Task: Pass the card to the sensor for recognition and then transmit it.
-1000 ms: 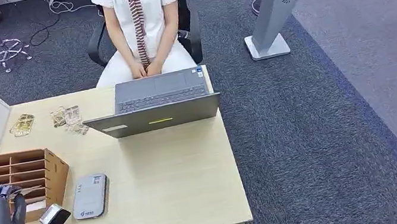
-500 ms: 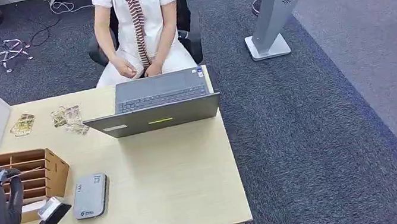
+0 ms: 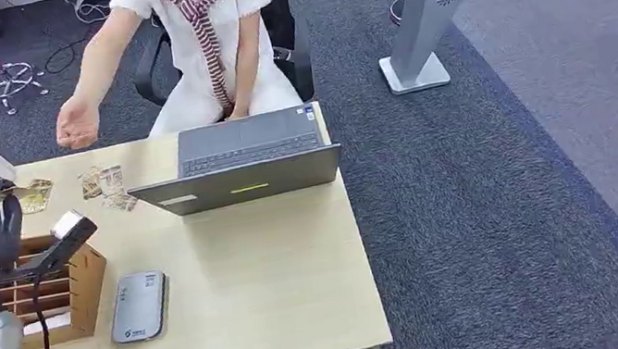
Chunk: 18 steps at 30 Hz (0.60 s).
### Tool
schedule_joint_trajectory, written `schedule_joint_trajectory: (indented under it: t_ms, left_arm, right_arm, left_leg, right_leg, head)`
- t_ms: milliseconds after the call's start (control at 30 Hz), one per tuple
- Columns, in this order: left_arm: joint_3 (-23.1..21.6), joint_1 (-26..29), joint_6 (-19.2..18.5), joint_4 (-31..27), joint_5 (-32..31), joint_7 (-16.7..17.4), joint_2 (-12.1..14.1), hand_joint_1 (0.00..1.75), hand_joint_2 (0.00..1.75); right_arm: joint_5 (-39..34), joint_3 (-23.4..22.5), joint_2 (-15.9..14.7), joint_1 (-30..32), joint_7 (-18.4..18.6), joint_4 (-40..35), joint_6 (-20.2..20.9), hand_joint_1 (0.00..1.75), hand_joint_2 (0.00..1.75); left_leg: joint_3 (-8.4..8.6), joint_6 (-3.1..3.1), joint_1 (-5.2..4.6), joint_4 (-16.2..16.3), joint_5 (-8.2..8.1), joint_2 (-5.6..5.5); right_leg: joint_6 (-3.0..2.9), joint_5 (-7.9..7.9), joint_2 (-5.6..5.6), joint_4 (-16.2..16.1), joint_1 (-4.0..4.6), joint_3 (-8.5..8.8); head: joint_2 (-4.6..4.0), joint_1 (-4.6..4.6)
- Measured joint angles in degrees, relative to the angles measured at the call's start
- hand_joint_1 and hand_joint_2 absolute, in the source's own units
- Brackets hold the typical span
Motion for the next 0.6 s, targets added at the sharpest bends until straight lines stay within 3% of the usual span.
schedule_joint_trajectory:
  t_ms: [300, 500, 600]
  left_arm:
    - [-3.83, -10.8, 0.66, 15.05, -1.94, 1.86, -3.78, 1.75, 1.75]
    - [-4.09, -11.39, 0.76, 16.17, -2.01, 1.92, -4.18, 1.75, 1.75]
    - [-5.4, -13.36, 3.24, 22.09, -2.16, 2.49, -6.34, 1.75, 1.75]
  right_arm:
    - [-0.22, 0.02, 0.0, -0.16, 0.59, 0.0, 0.5, 0.0, 1.75]
    - [-0.28, 0.02, 0.0, -0.17, 0.66, 0.0, 0.52, 0.0, 1.75]
    - [-0.96, 0.02, 0.0, -0.2, 0.77, 0.0, 0.59, 0.0, 1.75]
  left_leg:
    - [-0.05, 0.0, -0.01, 0.01, 0.0, -0.02]
    - [-0.05, 0.0, -0.01, 0.01, 0.0, 0.01]
    - [-0.04, 0.0, 0.0, 0.01, -0.01, 0.03]
  right_leg:
    - [0.0, 0.0, -0.01, -0.01, -0.01, -0.02]
    - [0.01, 0.0, 0.0, -0.01, -0.02, -0.03]
    - [0.0, 0.0, 0.04, -0.01, -0.01, -0.05]
  head:
    - [0.0, 0.0]
    - [0.0, -0.02]
    - [0.0, -0.02]
